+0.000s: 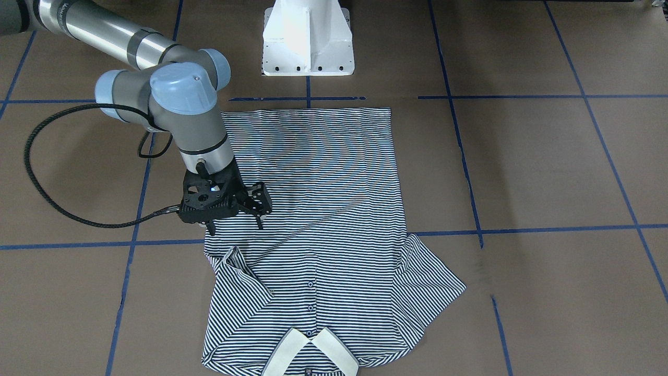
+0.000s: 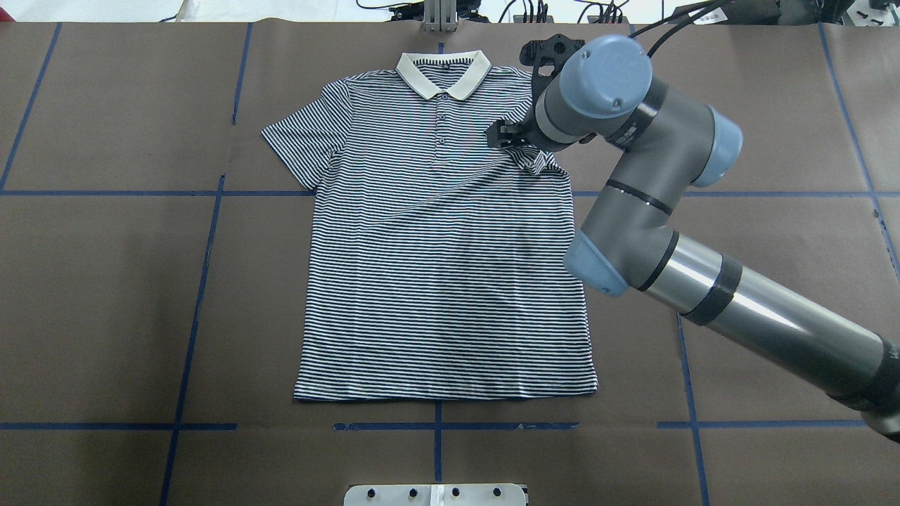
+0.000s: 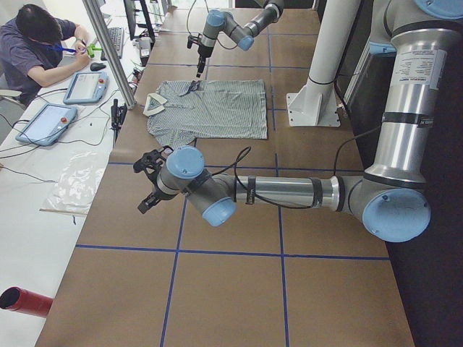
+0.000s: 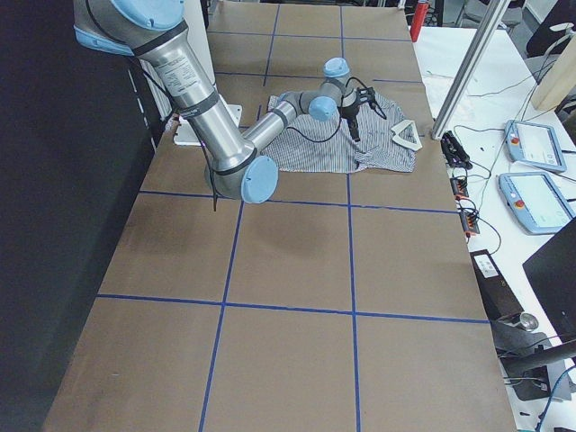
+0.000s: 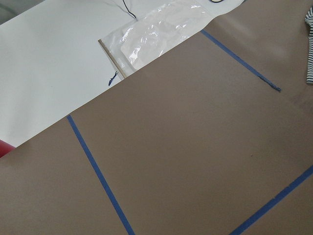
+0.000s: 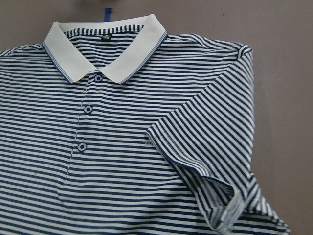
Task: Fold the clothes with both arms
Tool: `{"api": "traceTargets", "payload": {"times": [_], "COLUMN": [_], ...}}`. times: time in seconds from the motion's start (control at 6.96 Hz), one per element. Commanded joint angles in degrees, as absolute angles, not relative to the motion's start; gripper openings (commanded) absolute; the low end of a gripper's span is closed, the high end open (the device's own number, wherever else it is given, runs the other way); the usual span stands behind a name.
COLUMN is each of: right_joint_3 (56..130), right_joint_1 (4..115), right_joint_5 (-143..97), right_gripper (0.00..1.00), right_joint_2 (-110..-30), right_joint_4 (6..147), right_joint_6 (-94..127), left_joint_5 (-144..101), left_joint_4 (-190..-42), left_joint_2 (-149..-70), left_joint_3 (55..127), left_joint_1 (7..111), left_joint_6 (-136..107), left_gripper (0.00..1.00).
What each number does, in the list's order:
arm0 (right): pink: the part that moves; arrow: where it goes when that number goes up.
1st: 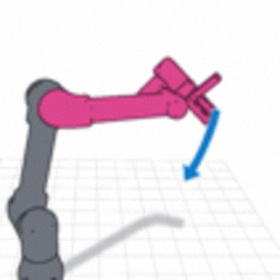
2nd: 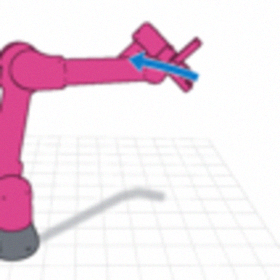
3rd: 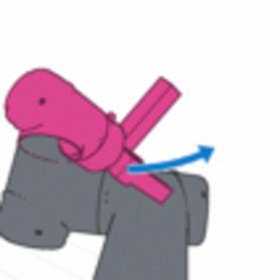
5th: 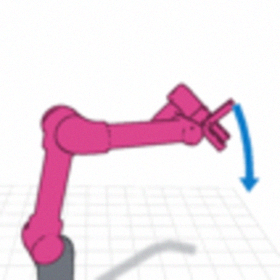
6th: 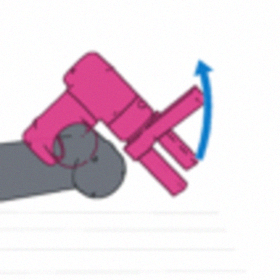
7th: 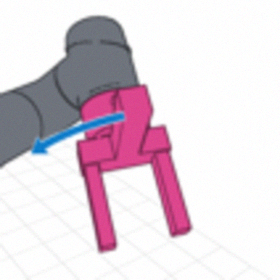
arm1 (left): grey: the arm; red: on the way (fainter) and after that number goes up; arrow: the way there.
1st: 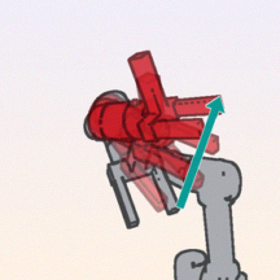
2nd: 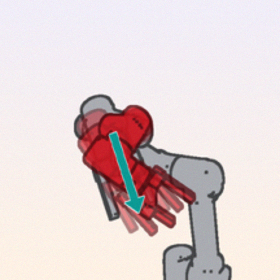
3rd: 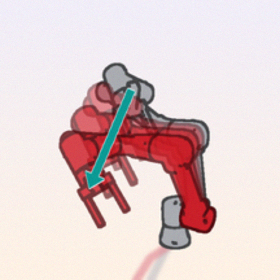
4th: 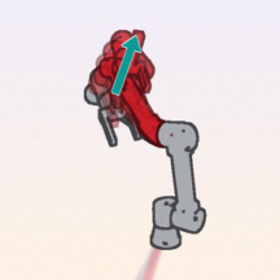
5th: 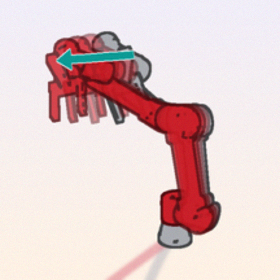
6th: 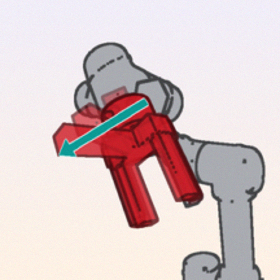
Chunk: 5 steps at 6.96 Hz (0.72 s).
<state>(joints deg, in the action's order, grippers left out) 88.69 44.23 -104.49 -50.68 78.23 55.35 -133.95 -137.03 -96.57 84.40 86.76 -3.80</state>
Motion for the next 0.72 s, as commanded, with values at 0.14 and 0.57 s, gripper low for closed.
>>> {"api": "traceTargets", "payload": {"times": [0.14,0.57], "right_joint_3": [85.55,74.48], "right_joint_1": [61.46,77.64], "right_joint_5": [-121.77,-134.78], "right_gripper": [1.00,1.00], "right_joint_2": [-51.32,-56.84], "right_joint_4": [83.06,82.53], "right_joint_6": [34.36,3.19], "left_joint_5": [-133.68,-127.56], "left_joint_4": [-137.72,-141.40], "left_joint_2": [-104.11,-114.15], "left_joint_3": [82.29,75.69], "left_joint_1": [82.11,73.41], "left_joint_6": [-22.72,-29.44], "left_gripper": [1.00,1.00]}}
